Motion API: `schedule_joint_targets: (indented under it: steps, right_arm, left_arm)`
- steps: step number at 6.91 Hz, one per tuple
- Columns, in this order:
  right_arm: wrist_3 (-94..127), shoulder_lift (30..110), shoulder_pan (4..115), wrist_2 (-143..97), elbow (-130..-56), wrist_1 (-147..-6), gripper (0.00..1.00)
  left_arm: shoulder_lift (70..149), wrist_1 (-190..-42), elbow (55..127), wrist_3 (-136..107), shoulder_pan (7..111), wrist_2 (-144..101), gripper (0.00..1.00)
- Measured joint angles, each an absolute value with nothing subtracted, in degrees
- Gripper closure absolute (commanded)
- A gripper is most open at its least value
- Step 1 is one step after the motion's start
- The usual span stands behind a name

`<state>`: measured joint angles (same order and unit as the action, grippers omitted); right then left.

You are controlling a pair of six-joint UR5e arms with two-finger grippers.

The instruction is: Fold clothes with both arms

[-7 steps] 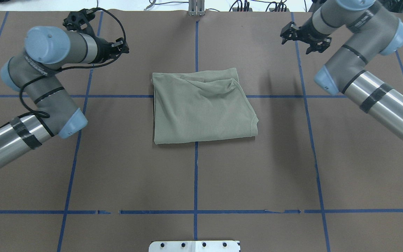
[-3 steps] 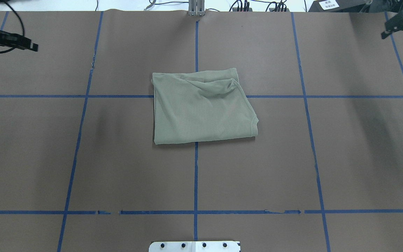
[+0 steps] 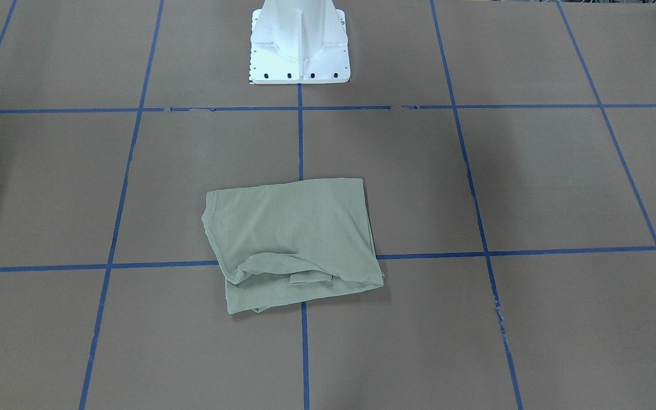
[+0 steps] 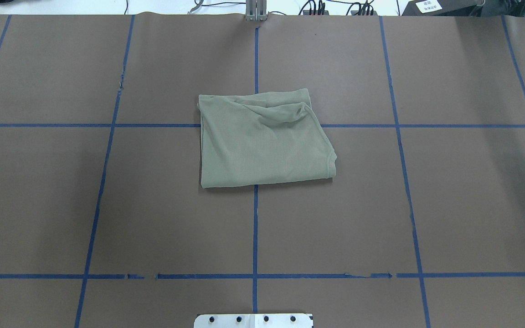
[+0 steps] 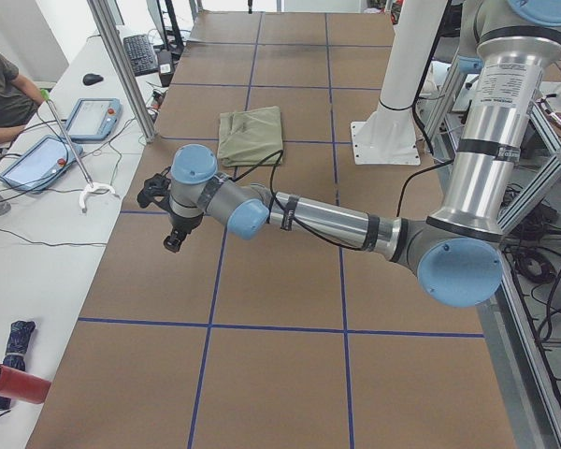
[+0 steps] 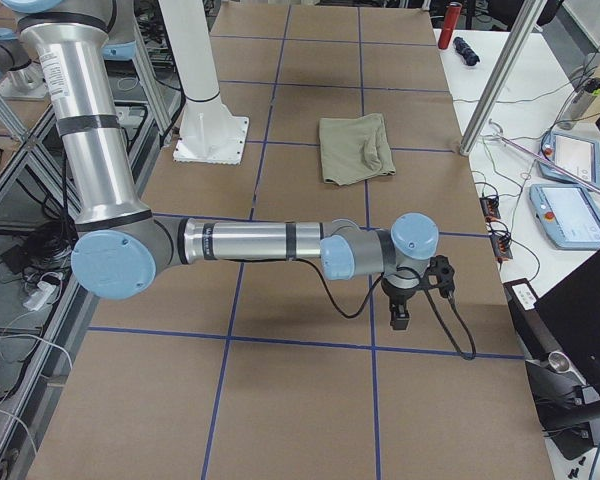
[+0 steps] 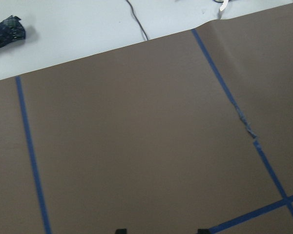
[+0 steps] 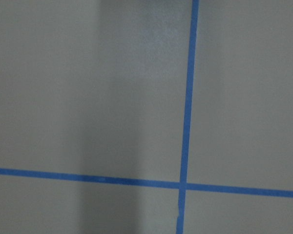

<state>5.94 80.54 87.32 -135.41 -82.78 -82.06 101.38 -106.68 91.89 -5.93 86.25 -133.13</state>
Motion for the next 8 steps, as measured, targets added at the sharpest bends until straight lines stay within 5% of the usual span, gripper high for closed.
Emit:
schedule_joint_targets:
  steps: [5, 8]
  right_arm:
    - [5.4, 87.0, 87.9, -133.4, -91.3, -85.9, 0.0]
    - [5.4, 88.5, 87.9, -131.4, -91.0, -86.4, 0.0]
  left_arm:
    - [94.7, -92.5, 102.5, -2.9, 88.5, -133.8, 0.0]
    - [88.9, -94.4, 101.0, -0.4, 88.5, -138.0, 0.0]
